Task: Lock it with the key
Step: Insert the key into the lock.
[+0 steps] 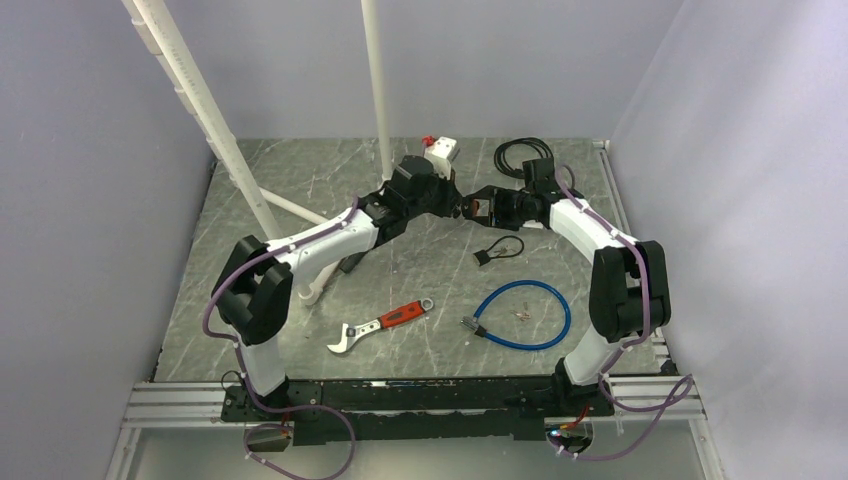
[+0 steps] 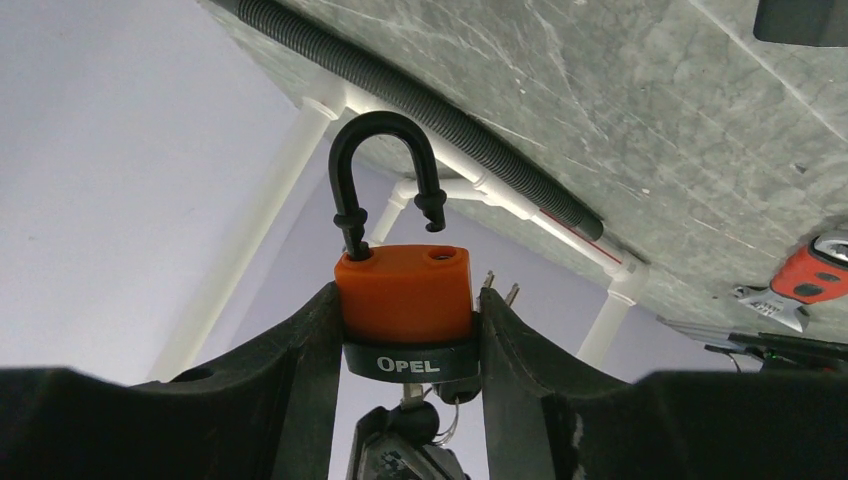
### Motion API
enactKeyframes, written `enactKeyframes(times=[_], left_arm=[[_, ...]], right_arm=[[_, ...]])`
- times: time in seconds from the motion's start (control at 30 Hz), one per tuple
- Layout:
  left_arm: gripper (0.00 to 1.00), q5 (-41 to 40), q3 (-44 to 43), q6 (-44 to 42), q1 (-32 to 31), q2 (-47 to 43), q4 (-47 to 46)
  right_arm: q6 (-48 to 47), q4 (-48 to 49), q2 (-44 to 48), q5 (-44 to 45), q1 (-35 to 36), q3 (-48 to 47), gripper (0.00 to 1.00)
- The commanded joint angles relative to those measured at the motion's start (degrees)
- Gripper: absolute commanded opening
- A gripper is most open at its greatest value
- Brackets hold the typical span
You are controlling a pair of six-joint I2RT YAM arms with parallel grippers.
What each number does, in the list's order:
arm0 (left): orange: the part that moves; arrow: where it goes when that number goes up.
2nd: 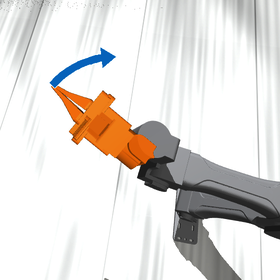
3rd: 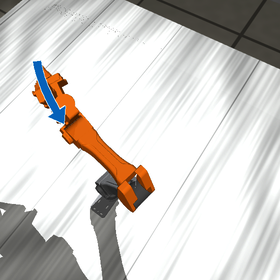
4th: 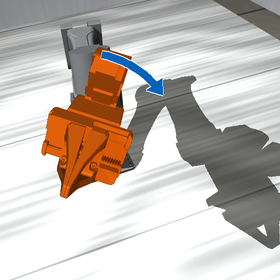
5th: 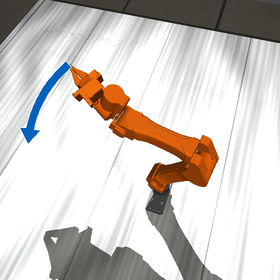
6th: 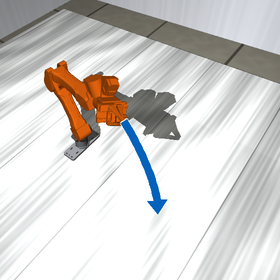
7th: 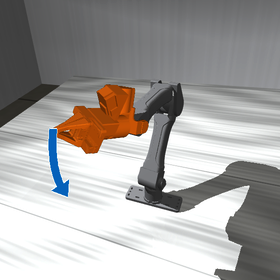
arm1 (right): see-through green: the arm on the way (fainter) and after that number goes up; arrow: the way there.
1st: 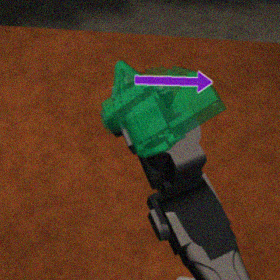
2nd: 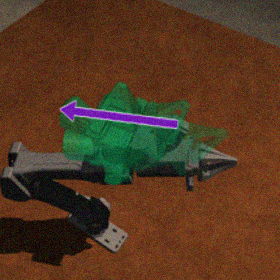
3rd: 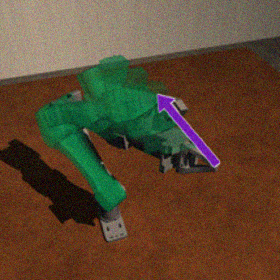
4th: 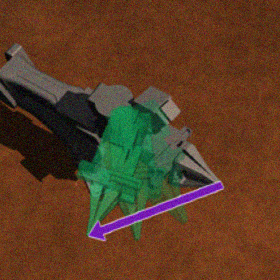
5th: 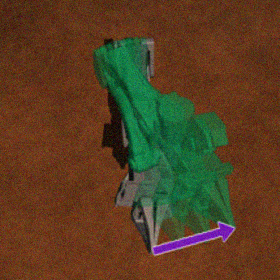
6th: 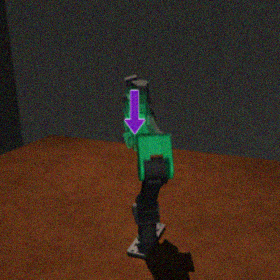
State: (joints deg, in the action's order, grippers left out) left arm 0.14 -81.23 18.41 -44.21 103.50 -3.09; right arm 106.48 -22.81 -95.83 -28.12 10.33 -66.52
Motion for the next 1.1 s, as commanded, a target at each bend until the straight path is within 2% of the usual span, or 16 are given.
enactKeyframes(times=[0.0,0.4,0.6,0.87,1.07], left_arm=[[0.0,1.3,-0.8,2.1,0.7,2.0,1.4],[0.0,6.5,1.8,4.9,0.1,1.8,0.7],[0.0,5.8,3.0,10.6,-0.2,2.1,1.3],[0.0,4.6,-0.4,17.6,0.8,2.4,5.1],[0.0,5.3,-1.7,18.9,1.9,3.5,5.5]], right_arm=[[-0.8,6.0,4.2,-7.8,2.3,-0.7,0.0],[2.0,8.4,3.0,-7.9,2.3,-2.5,0.0],[3.8,9.7,2.5,-7.4,2.3,-4.3,0.0],[3.0,17.0,3.1,-7.4,1.9,-2.5,0.0],[1.4,21.2,4.0,-6.9,2.4,-0.2,0.0]])
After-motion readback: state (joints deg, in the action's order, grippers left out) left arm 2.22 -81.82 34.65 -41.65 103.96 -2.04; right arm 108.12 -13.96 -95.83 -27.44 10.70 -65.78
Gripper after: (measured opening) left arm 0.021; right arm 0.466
